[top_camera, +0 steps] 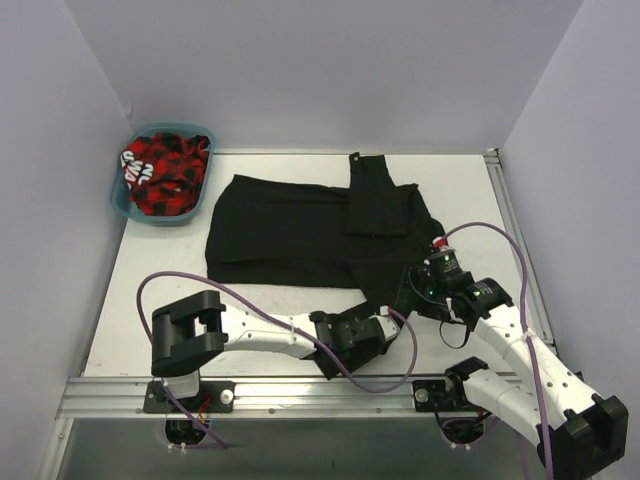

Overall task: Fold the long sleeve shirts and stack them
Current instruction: Fold the shirt

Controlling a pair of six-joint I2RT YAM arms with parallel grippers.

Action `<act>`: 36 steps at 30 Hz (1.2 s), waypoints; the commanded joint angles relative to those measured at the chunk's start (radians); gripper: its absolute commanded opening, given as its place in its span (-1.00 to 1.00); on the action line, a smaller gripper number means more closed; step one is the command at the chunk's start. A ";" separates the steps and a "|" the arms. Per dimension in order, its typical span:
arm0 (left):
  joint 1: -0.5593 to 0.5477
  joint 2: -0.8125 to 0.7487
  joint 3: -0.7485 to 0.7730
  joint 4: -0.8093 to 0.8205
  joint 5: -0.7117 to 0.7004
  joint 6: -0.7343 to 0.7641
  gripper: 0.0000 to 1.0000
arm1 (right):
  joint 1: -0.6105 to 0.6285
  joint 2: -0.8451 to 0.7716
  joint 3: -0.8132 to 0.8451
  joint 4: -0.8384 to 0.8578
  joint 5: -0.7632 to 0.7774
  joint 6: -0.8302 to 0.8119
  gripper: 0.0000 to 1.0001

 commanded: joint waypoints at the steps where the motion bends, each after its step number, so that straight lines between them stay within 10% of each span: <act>1: 0.112 -0.038 -0.037 0.034 -0.050 0.021 0.12 | 0.002 0.010 -0.003 -0.001 0.025 0.000 0.75; 9: 0.166 -0.029 -0.039 0.058 -0.001 0.024 -0.22 | 0.002 0.002 -0.018 0.004 0.033 -0.003 0.75; 14: 0.169 -0.053 -0.034 0.058 0.031 0.022 -1.00 | 0.002 -0.013 -0.015 0.005 0.045 -0.004 0.74; 23: 0.256 -0.230 0.010 0.019 0.184 -0.048 -1.00 | 0.002 0.033 0.000 0.016 0.063 -0.017 0.75; 36: 0.660 -0.253 0.283 0.045 0.643 -0.225 -1.00 | 0.000 -0.048 0.075 0.016 0.105 -0.052 0.73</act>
